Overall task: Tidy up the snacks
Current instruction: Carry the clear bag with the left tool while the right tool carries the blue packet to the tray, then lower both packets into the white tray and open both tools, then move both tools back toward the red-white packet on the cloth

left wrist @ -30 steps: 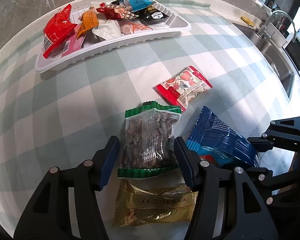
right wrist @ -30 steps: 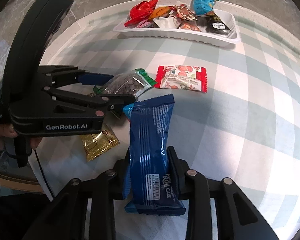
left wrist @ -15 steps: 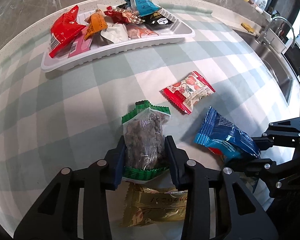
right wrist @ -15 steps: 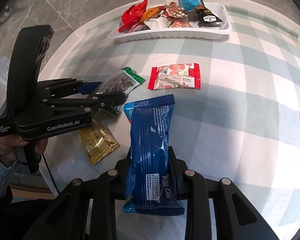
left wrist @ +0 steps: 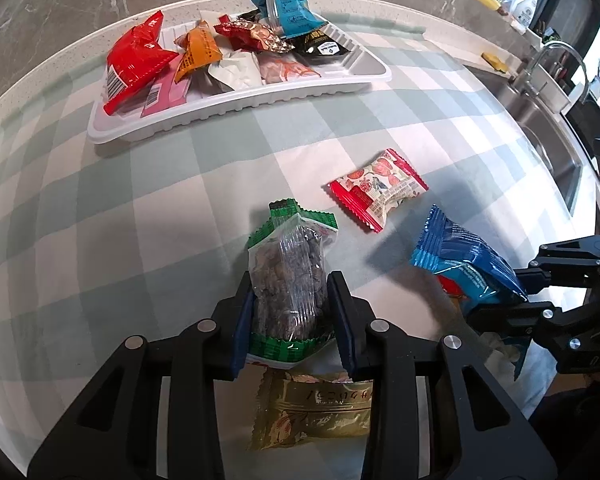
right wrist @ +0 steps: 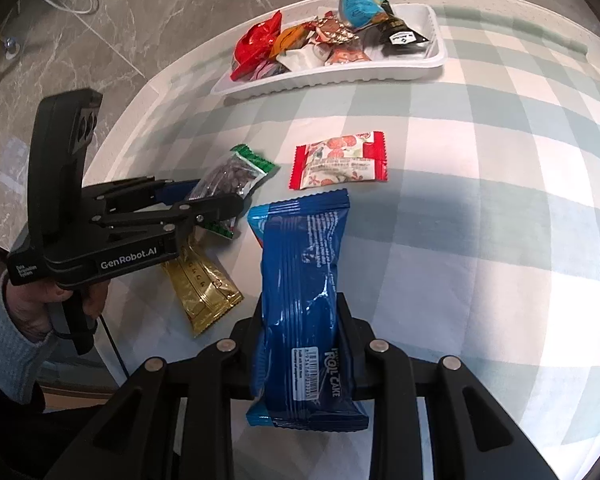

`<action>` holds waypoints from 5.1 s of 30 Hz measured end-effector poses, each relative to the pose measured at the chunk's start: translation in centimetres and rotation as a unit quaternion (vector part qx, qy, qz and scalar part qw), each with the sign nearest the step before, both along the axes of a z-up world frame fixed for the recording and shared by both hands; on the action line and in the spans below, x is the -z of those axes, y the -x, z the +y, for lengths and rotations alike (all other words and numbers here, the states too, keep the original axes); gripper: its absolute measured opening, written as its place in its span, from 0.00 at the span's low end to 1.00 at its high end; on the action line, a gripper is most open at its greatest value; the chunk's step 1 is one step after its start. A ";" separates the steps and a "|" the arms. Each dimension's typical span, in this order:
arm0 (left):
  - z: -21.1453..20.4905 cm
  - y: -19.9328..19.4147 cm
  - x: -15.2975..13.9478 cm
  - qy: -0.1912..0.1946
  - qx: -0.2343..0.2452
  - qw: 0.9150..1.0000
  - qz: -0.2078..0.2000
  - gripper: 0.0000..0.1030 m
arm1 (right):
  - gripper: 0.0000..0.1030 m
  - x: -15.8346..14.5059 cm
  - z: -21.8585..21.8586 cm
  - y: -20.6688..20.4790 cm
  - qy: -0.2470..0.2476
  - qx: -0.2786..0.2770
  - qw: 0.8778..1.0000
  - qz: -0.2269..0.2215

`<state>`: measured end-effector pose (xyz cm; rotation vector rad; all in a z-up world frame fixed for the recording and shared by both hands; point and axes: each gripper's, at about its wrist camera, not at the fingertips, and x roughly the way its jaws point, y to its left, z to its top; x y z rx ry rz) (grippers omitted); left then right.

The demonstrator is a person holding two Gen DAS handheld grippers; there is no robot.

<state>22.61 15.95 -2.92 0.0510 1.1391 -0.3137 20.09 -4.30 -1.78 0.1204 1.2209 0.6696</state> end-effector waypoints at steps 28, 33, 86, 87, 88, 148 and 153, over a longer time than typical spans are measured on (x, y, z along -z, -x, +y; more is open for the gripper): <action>1.3 -1.7 -2.2 0.022 -0.025 0.999 -0.015 0.32 | 0.30 -1.6 -1.4 -3.0 -0.046 0.029 0.999 0.008; 2.0 -2.7 -2.7 0.033 -0.036 0.999 -0.015 0.32 | 0.30 -2.2 -1.2 -4.8 -0.051 0.030 0.998 0.004; 6.6 -19.6 -7.8 0.074 -0.096 0.991 -0.060 0.32 | 0.30 -6.1 6.1 -23.5 -0.091 0.035 0.995 -0.028; 6.6 -19.7 -7.7 0.074 -0.097 0.991 -0.060 0.32 | 0.30 -6.0 6.2 -23.7 -0.091 0.036 0.995 -0.027; 6.5 -19.8 -7.6 0.074 -0.098 0.991 -0.060 0.32 | 0.30 -5.9 6.2 -23.9 -0.091 0.036 0.995 -0.027; 5.9 -18.8 -8.4 0.072 -0.112 0.986 -0.095 0.51 | 0.42 -7.4 6.0 -23.1 -0.078 0.031 0.995 -0.056; 5.8 -16.4 -9.6 0.074 -0.114 0.986 -0.097 0.51 | 0.46 -8.1 5.1 -20.8 -0.061 0.016 0.995 -0.081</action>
